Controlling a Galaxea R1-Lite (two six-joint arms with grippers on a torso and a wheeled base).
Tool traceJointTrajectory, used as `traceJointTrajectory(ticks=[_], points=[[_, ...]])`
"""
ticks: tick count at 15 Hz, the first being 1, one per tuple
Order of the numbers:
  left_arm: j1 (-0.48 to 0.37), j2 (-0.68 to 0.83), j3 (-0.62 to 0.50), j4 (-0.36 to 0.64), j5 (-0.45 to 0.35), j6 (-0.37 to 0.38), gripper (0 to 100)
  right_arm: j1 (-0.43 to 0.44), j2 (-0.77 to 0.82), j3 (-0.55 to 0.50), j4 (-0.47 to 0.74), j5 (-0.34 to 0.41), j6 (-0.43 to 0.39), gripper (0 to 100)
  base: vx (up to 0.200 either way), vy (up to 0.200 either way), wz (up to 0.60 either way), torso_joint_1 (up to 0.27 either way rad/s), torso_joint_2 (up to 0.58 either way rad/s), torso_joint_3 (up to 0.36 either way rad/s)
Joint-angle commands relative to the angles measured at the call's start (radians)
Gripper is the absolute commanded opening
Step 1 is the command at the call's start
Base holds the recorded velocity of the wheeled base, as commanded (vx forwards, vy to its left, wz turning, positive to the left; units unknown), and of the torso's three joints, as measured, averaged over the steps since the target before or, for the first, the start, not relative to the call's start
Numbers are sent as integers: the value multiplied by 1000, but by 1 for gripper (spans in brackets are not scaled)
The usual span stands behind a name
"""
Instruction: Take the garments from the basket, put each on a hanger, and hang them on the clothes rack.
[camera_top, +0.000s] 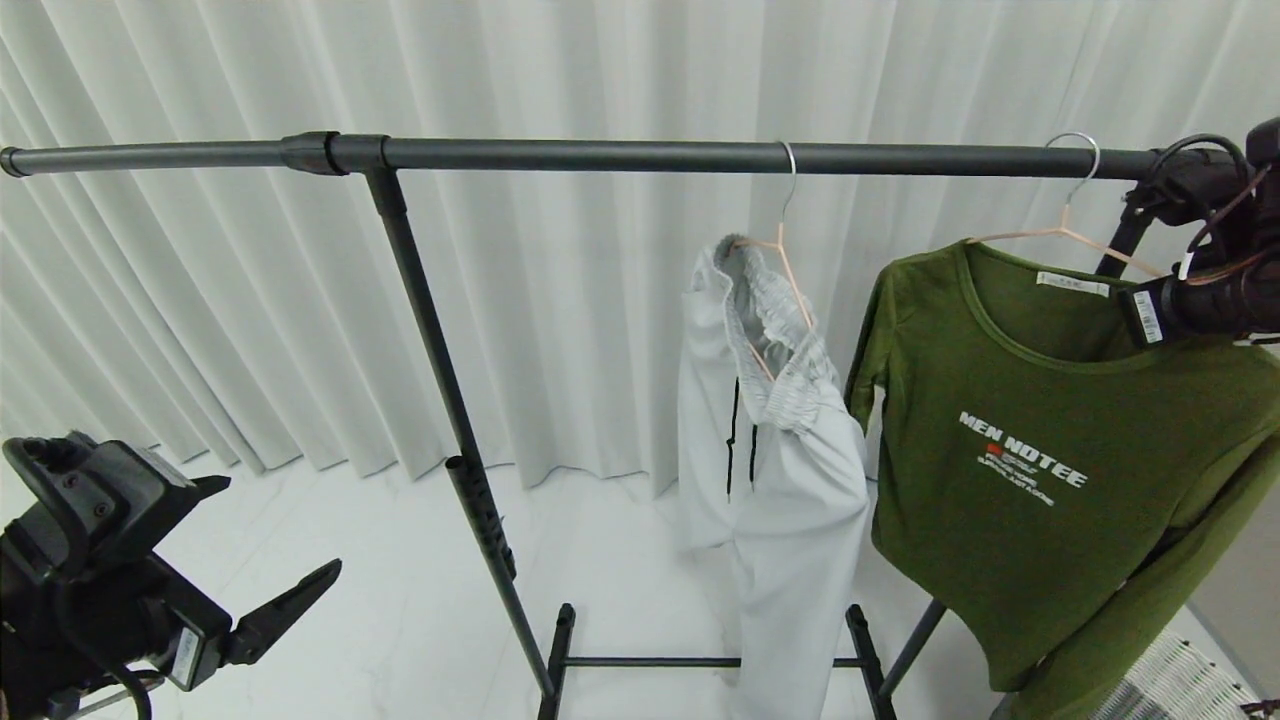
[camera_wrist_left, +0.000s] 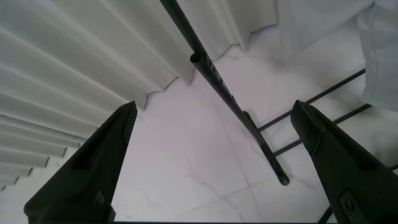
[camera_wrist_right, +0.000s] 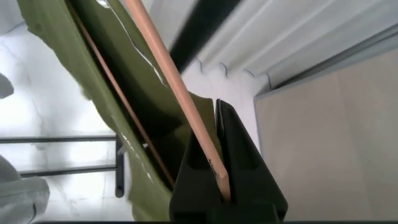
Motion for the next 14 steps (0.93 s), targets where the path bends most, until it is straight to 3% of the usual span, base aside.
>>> traceJointTrajectory(ticks=[1,2,9,11,14], points=[[2,2,0,-1,1,0,100,18,-2,5,4,0,12,0,0,0,0,0,0,0],[2,3,-2,-1,1,0,100,25,-8,12,4,0,27,100,0,0,0,0,0,0],[48,3,-6,-1,18,0,100,36,-246,207,-5,6,81,100,0,0,0,0,0,0],[68,-1,-26,-1,60,-32,100,55,-357,278,-33,18,138,100,0,0,0,0,0,0],[68,-12,-49,-1,113,-64,100,50,-508,404,-71,29,147,100,0,0,0,0,0,0]])
